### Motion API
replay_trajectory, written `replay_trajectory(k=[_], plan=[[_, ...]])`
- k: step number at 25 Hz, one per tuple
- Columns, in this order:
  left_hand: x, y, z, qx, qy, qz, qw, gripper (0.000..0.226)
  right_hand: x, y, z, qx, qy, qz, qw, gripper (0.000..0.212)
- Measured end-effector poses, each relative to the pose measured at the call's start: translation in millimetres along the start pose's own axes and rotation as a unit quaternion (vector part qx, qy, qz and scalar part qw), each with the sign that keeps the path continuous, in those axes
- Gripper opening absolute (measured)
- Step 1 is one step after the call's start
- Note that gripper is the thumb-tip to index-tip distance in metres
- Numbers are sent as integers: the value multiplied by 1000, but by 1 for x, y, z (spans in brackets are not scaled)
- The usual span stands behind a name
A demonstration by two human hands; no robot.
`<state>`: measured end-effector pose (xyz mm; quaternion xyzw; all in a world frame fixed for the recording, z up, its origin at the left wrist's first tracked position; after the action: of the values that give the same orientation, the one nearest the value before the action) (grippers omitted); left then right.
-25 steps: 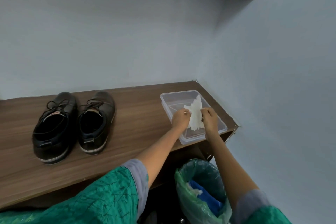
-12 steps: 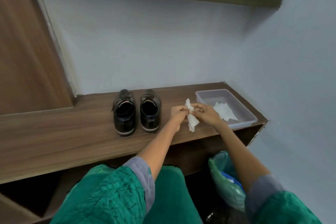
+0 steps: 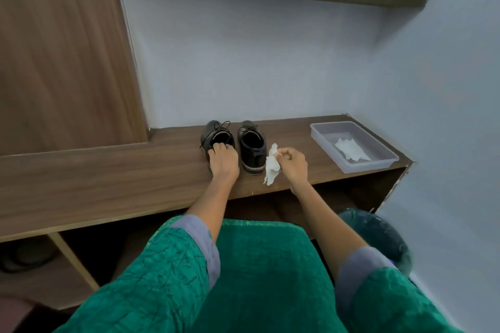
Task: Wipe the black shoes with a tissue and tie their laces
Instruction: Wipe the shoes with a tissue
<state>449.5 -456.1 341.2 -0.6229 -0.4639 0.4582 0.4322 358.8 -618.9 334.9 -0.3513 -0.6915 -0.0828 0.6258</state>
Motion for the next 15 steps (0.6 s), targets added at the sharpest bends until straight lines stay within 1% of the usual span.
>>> replay_trajectory(k=[1, 2, 5, 9, 11, 15], plan=[[5, -1, 1, 19, 23, -19, 999, 31, 5, 1, 4, -4, 1, -3, 1000, 17], [10, -5, 4, 34, 33, -10, 999, 26, 13, 1, 8, -7, 0, 0, 1000, 19], [29, -19, 29, 37, 39, 45, 998, 20, 36, 7, 21, -4, -10, 12, 1000, 18], [54, -28, 59, 57, 2, 111, 992, 27, 72, 23, 44, 16, -35, 14, 999, 14], [64, -30, 64, 67, -2, 138, 988, 30, 81, 31, 52, 21, -43, 22, 999, 16], [71, -24, 55, 91, 11, 173, 981, 37, 68, 52, 54, 46, -37, 32, 998, 16]])
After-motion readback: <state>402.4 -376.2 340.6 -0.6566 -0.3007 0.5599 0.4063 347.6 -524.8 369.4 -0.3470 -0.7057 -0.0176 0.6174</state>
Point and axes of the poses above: each hand's wrist, its own z-axis away from the middle knuckle, its own y-axis out of the palm, x = y × z, the point moved 6 cm from there along -z, towards the middle knuckle, and after that the axes turned 9 degrees about -y, right-handed, at the moved point
